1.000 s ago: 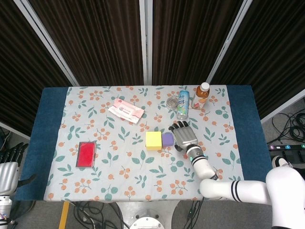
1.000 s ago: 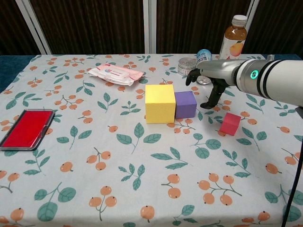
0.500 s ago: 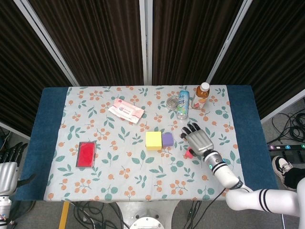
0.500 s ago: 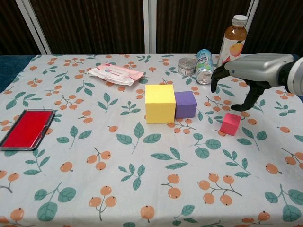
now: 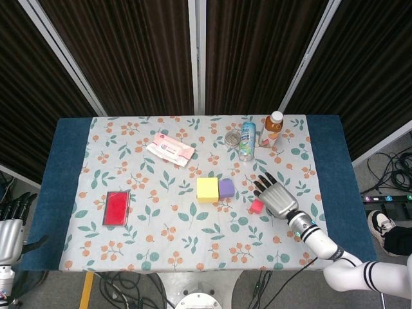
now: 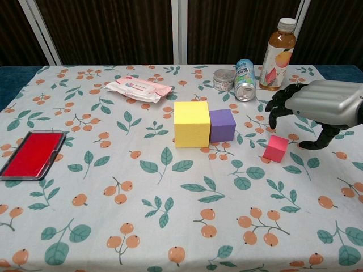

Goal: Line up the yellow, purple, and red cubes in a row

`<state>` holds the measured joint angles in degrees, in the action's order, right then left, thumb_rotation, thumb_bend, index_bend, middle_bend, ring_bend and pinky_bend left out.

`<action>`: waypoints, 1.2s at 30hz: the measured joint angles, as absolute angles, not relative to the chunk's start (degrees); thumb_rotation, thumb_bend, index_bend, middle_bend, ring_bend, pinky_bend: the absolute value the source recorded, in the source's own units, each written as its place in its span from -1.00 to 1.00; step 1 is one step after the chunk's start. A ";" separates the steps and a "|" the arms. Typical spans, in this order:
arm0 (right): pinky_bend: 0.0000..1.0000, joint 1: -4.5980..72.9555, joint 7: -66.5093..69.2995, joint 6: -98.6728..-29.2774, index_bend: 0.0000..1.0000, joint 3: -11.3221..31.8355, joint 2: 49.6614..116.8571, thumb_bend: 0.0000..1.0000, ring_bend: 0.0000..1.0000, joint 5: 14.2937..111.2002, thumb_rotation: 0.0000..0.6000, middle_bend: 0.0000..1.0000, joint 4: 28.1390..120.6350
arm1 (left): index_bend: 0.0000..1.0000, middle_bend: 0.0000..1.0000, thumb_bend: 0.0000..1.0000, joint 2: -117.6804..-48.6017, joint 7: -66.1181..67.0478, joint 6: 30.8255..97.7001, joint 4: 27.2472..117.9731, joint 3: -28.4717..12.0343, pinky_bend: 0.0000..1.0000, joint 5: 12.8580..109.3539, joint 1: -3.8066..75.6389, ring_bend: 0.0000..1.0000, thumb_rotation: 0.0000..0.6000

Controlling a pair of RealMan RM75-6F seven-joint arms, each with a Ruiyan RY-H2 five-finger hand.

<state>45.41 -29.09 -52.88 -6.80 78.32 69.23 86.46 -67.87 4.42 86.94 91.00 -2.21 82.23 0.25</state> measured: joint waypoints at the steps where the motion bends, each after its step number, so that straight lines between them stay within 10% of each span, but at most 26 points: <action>1: -1.00 45.22 -29.20 -52.98 -0.42 -6.86 78.66 -0.53 -1.00 69.83 1.00 -0.77 85.89 | -0.67 -0.62 -0.72 -67.85 4.43 86.93 91.06 -2.20 -0.69 82.23 0.25 -0.72 1.00; 19: -1.00 41.71 -25.76 -53.93 -0.49 -5.20 83.97 -0.53 -1.00 76.79 1.00 -0.77 78.98 | -0.67 -0.62 -0.72 -67.62 3.70 86.56 91.27 -1.95 -0.69 82.30 0.19 -0.72 1.00; 36: -1.00 39.80 -24.43 -53.37 -0.02 -2.63 84.85 -0.40 -1.00 76.55 1.00 -0.68 77.93 | -0.67 -0.62 -0.72 -67.78 3.27 86.52 90.77 -1.92 -0.69 82.31 0.13 -0.72 1.00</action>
<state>39.80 -24.43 -53.37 -2.63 84.85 76.55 77.93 -67.78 3.27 86.52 90.77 -1.92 82.31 0.13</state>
